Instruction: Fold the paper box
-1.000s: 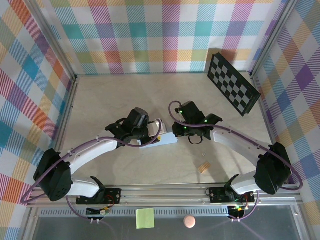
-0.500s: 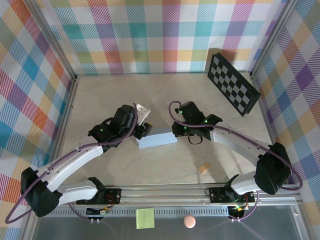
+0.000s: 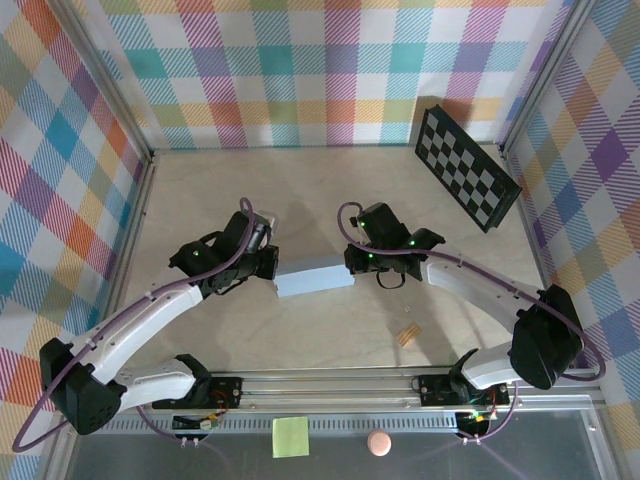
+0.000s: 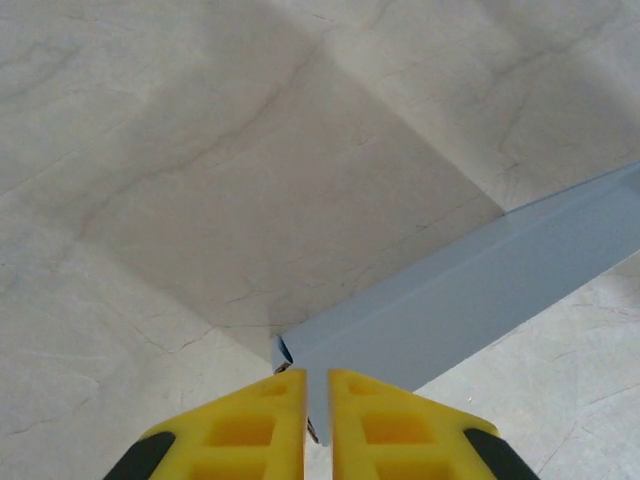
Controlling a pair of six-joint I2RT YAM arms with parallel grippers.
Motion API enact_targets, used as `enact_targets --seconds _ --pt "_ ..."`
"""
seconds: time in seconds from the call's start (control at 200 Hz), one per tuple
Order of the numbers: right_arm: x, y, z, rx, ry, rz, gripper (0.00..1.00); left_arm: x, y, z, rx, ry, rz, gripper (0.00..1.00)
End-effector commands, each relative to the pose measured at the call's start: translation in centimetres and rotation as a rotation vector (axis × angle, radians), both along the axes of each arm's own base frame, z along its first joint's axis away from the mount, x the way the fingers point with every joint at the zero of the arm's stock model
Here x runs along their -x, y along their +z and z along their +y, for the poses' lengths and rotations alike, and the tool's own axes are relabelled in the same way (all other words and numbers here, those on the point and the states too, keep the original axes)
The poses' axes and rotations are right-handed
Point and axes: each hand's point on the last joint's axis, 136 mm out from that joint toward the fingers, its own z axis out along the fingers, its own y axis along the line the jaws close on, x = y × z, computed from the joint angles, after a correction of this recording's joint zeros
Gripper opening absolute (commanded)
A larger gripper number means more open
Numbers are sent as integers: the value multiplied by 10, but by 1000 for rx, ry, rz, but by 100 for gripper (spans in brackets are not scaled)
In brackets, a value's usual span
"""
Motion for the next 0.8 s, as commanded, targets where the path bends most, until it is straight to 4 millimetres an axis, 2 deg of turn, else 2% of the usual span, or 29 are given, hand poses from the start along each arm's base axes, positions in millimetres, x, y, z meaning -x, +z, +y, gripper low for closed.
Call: enact_targets --seconds 0.0,0.105,0.195,0.245,0.38,0.46,0.585,0.795 --pt "20 -27 -16 83 0 105 12 3 -8 3 -3 18 50 13" --pt "20 -28 -15 84 0 108 12 1 -15 1 -9 10 65 10" --pt "20 -29 -16 86 -3 113 12 2 -32 3 -29 12 106 4" --pt "20 -30 -16 87 -3 115 12 6 -44 5 -47 18 143 0" --pt "21 -29 -18 89 -9 113 12 25 -81 12 -76 31 256 0" --pt "21 -25 -18 85 -10 107 12 33 -94 18 -103 36 294 0" --pt "17 -11 -13 62 0 84 12 34 -94 21 -113 39 286 0" --pt "-1 31 -2 31 16 -13 13 31 -89 20 -107 30 267 0"
